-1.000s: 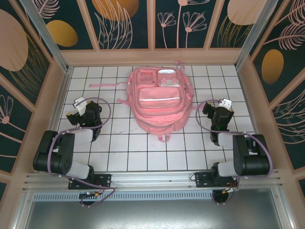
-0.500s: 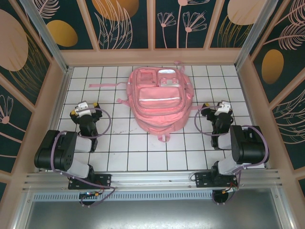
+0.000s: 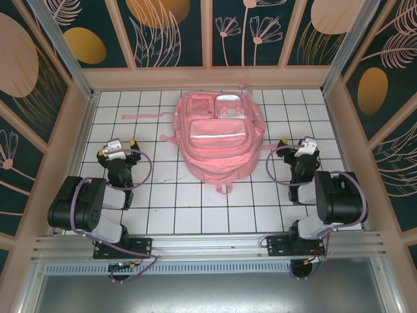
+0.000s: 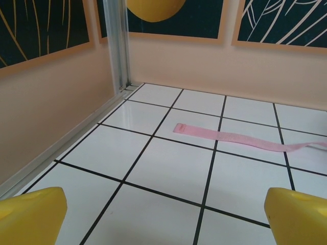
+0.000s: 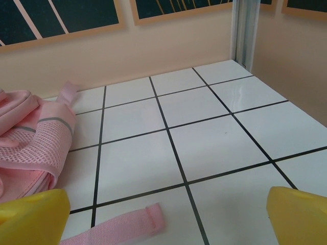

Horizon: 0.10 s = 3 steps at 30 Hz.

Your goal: Pack the student bag

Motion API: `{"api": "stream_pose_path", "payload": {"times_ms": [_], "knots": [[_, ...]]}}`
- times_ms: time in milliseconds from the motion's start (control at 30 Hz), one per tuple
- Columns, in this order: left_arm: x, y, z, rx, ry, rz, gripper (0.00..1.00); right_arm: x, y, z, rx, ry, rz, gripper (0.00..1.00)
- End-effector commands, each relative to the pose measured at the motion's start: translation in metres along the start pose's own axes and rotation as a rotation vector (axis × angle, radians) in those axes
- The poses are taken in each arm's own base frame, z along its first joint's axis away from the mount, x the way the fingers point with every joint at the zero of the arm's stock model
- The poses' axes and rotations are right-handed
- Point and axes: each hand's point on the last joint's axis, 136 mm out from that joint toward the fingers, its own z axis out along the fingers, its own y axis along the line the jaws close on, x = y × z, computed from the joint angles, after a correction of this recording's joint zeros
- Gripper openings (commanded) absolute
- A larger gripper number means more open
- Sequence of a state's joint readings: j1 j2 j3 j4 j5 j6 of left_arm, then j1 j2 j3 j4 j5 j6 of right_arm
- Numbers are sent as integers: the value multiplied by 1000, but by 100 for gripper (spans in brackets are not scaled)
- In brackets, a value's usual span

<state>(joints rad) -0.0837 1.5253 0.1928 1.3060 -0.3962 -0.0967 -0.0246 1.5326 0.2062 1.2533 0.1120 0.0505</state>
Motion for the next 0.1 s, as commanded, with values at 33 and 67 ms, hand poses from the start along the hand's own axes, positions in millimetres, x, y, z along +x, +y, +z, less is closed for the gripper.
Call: {"api": "stream_pose_path", "payload": {"times_ms": [33, 67], "knots": [[-13, -2, 2, 11, -48, -9, 99, -10, 1, -1, 3, -44, 9, 99], [-14, -2, 2, 11, -49, -9, 99, -10, 0, -1, 4, -45, 9, 99]]}}
